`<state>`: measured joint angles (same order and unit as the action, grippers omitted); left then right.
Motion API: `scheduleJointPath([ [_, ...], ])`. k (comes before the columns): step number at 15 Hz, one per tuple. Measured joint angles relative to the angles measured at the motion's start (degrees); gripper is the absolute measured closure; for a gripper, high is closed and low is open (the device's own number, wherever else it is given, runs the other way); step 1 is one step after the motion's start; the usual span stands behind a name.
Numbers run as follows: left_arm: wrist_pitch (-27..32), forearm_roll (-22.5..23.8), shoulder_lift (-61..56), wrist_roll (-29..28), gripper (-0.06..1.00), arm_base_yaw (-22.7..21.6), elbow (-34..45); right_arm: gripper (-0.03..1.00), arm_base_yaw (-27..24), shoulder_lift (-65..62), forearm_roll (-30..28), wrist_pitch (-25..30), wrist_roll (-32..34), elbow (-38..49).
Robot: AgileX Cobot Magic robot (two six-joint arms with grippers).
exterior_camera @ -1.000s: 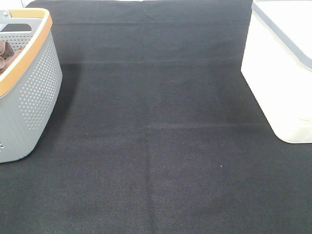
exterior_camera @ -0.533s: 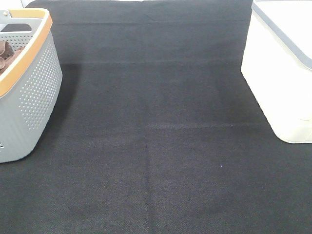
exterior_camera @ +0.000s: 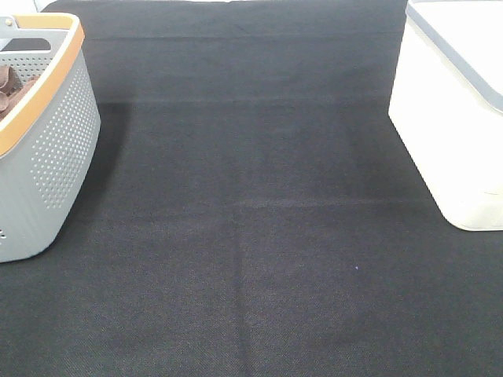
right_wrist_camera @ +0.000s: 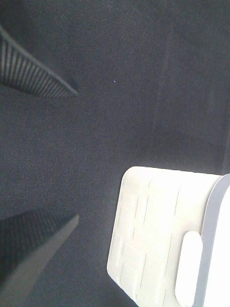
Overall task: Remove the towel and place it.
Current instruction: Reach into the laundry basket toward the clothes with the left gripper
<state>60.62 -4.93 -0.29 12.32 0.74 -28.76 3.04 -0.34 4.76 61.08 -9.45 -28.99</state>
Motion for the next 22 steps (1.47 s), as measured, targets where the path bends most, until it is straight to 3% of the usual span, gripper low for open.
scheduleJointPath([
  [22,0.0,0.0,0.0,0.0,0.24,0.0,0.0,0.33,0.0,0.0,0.0,0.0,0.0,0.0],
])
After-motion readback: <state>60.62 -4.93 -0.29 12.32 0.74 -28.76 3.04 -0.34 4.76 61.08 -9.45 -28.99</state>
